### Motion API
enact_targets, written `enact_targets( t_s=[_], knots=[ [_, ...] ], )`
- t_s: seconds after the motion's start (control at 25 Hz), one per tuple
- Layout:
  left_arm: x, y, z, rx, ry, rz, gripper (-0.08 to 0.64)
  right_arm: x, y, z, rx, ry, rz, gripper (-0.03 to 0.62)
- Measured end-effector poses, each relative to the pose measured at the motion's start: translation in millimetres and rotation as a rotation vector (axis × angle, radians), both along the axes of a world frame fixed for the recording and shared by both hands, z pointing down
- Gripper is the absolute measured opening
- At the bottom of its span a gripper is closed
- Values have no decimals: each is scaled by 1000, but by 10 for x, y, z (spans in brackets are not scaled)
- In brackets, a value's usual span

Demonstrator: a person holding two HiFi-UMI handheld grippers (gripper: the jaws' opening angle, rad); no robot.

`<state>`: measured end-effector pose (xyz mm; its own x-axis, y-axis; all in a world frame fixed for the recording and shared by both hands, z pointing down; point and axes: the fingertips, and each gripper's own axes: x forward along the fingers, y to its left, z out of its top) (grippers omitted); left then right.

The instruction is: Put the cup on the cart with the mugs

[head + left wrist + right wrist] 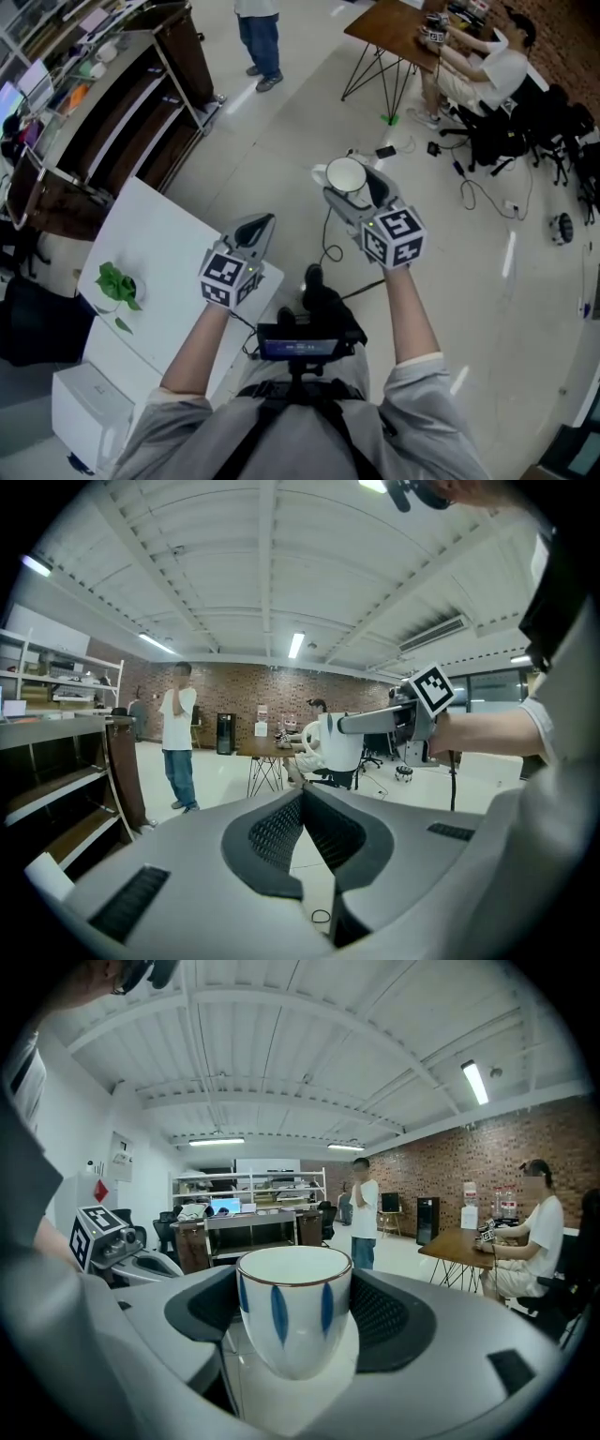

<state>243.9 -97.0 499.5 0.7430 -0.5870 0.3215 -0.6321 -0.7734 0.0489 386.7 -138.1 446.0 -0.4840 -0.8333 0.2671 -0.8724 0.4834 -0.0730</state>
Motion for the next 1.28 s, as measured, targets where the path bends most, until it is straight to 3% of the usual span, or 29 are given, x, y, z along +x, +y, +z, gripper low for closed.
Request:
enact_targets(
  t_s=[0.32,0.76,1.04,1.28],
  knots=[
    [349,-777,64,2,-15,-66,0,392,-824,54,12,-21,-47,376],
    [1110,-2056,2,12,-19,-239,0,998,-2193,76,5,-24,-233,376],
    [1134,-2570,-100,27,-42,-324,0,963,-2753,-51,27,-41,-327,376],
    [841,-2944,-194,46,-53,-398,0,655,-3177,-152,40,-46,-400,376]
  ],
)
